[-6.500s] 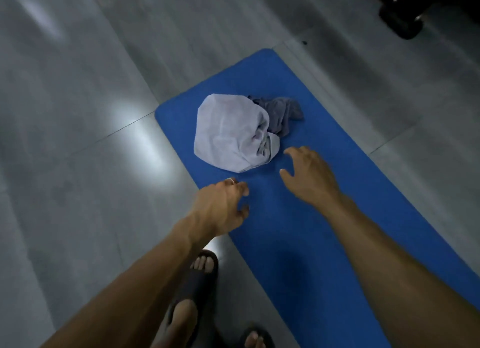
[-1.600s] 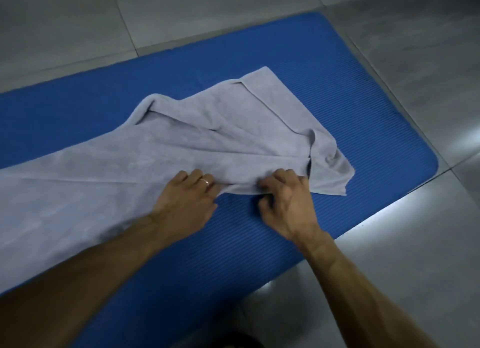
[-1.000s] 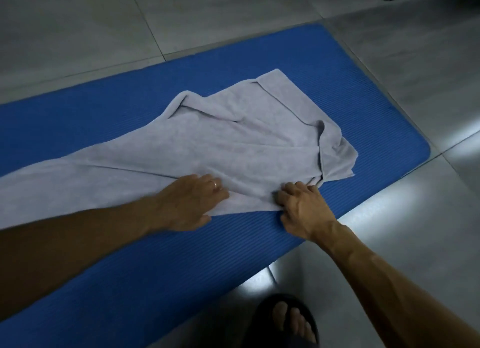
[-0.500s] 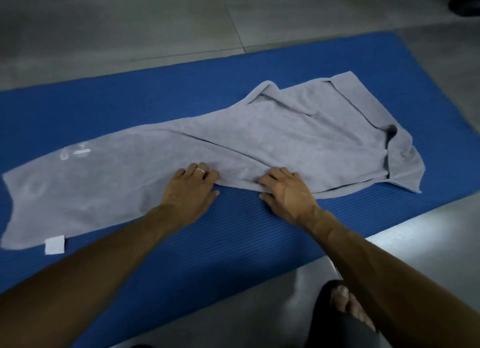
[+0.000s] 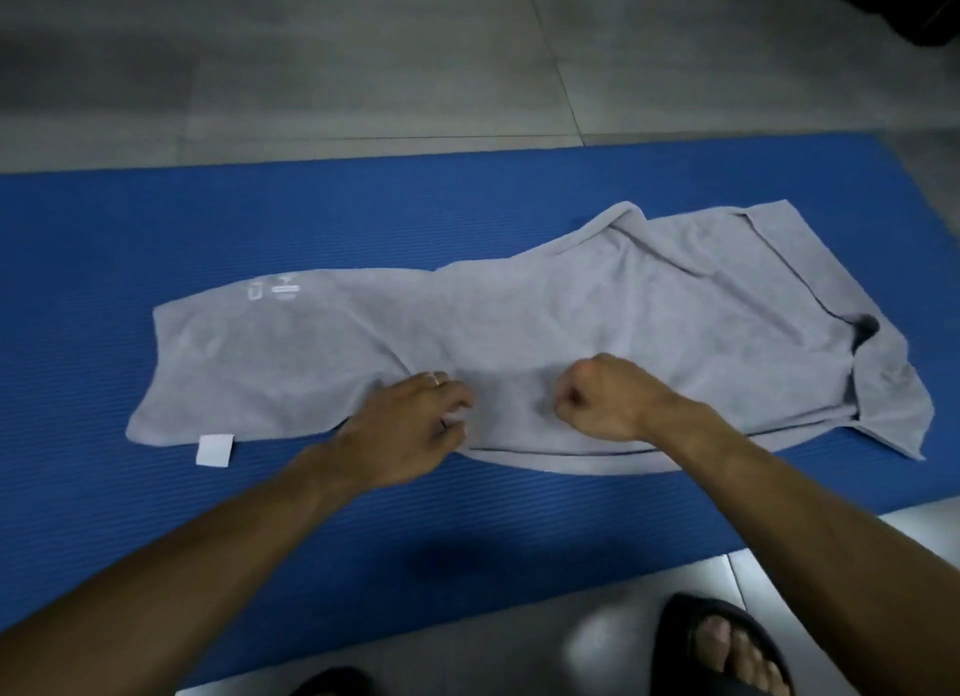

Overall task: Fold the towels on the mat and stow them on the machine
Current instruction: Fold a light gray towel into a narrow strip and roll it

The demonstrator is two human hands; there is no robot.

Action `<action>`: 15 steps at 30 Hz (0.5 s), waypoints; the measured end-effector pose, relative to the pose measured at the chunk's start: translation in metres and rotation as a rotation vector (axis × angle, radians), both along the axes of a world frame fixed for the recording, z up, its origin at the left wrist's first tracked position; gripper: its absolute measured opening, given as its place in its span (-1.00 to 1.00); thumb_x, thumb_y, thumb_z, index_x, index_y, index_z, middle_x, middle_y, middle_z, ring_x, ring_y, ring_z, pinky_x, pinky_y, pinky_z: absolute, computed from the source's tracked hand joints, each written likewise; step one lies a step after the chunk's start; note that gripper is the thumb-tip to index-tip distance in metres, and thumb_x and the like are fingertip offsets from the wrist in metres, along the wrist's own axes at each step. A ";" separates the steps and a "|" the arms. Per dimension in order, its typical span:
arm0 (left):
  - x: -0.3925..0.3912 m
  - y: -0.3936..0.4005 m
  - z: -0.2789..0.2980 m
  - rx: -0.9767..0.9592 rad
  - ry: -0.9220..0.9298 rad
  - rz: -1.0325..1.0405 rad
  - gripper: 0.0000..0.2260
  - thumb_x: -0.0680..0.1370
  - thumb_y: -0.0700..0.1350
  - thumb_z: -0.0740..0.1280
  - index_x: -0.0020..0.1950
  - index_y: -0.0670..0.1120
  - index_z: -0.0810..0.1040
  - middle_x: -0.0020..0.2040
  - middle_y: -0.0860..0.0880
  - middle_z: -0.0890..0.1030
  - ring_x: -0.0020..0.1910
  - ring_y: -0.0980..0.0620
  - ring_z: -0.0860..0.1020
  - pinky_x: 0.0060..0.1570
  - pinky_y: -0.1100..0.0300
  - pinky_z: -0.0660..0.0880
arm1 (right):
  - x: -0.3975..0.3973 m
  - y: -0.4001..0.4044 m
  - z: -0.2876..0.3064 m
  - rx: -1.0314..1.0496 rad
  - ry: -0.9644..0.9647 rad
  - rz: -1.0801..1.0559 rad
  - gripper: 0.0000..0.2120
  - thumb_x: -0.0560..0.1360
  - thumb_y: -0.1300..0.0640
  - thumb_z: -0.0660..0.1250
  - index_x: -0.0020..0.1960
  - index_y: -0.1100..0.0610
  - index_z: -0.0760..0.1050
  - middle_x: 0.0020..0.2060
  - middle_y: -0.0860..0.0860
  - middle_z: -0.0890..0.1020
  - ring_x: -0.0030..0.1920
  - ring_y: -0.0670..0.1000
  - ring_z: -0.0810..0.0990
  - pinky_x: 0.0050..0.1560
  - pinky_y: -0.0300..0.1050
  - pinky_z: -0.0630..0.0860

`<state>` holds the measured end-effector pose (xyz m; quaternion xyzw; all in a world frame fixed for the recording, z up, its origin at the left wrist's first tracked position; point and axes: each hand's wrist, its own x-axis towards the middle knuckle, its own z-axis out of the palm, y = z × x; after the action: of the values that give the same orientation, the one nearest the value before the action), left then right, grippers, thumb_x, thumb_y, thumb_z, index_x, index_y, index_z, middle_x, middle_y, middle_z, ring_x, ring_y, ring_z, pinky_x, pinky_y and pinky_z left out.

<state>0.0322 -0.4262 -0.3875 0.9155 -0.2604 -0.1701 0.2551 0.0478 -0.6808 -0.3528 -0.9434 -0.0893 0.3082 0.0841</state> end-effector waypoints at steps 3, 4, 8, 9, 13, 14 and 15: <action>0.015 0.040 0.001 0.054 -0.277 0.159 -0.75 0.47 -0.04 0.24 0.07 -0.06 0.60 -0.02 -0.04 0.60 0.00 -0.08 0.57 -0.01 0.04 0.54 | 0.052 0.049 -0.003 0.050 -0.252 0.102 -0.79 0.54 0.05 0.20 -0.11 0.12 0.56 -0.10 0.06 0.62 -0.05 0.12 0.58 -0.04 -0.06 0.50; 0.022 0.054 0.001 0.109 -0.316 0.227 -0.75 0.45 -0.10 0.29 0.11 -0.08 0.59 0.00 -0.07 0.60 0.01 -0.12 0.57 -0.01 0.01 0.54 | 0.069 0.068 -0.004 0.056 -0.314 0.137 -0.79 0.55 0.08 0.17 -0.06 0.13 0.56 -0.07 0.07 0.59 -0.01 0.13 0.56 -0.01 -0.03 0.49; 0.065 0.099 -0.001 0.330 -0.249 0.397 -0.45 0.52 -0.12 0.27 0.51 -0.08 0.24 0.45 -0.10 0.35 0.45 -0.14 0.28 0.39 -0.05 0.24 | 0.125 0.120 -0.017 -0.064 -0.426 0.148 -0.64 0.60 0.12 0.12 0.37 0.13 0.39 0.25 0.11 0.48 0.27 0.16 0.42 0.26 0.07 0.34; 0.076 0.104 -0.003 0.366 -0.198 0.413 -0.37 0.54 -0.07 0.27 0.57 -0.06 0.09 0.53 -0.09 0.22 0.52 -0.12 0.13 0.46 -0.06 0.10 | 0.135 0.124 -0.023 -0.132 -0.401 0.135 -0.58 0.61 0.08 0.12 0.45 0.14 0.28 0.32 0.11 0.43 0.33 0.15 0.37 0.31 0.09 0.28; 0.102 0.106 -0.013 0.521 -0.073 0.323 -0.12 0.51 0.16 0.30 0.57 0.01 -0.26 0.59 -0.03 0.00 0.56 -0.11 -0.10 0.47 -0.19 -0.21 | 0.144 0.122 -0.033 -0.156 -0.341 0.106 -0.70 0.55 0.02 0.24 0.24 0.09 0.47 0.19 0.09 0.55 0.24 0.14 0.48 0.22 0.05 0.33; 0.102 0.105 -0.014 0.548 -0.083 0.299 -0.13 0.49 0.16 0.30 0.58 0.00 -0.20 0.55 -0.05 0.12 0.55 -0.12 0.01 0.46 -0.21 -0.21 | 0.139 0.118 -0.033 -0.073 -0.346 0.115 -0.80 0.54 0.05 0.26 0.12 0.08 0.52 0.09 0.07 0.59 0.16 0.14 0.52 0.15 0.01 0.37; 0.100 0.103 -0.013 0.560 -0.132 0.274 -0.18 0.47 0.14 0.32 0.59 -0.01 -0.06 0.47 -0.06 0.27 0.48 -0.13 0.18 0.46 -0.22 -0.17 | 0.133 0.113 -0.034 0.026 -0.346 0.133 -0.86 0.53 0.08 0.28 0.04 0.09 0.54 0.01 0.05 0.61 0.10 0.13 0.54 0.10 -0.02 0.40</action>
<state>0.1317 -0.3231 -0.4005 0.9858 -0.0938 -0.1395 -0.0035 0.1806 -0.5682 -0.3870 -0.9732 -0.1683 0.1449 0.0590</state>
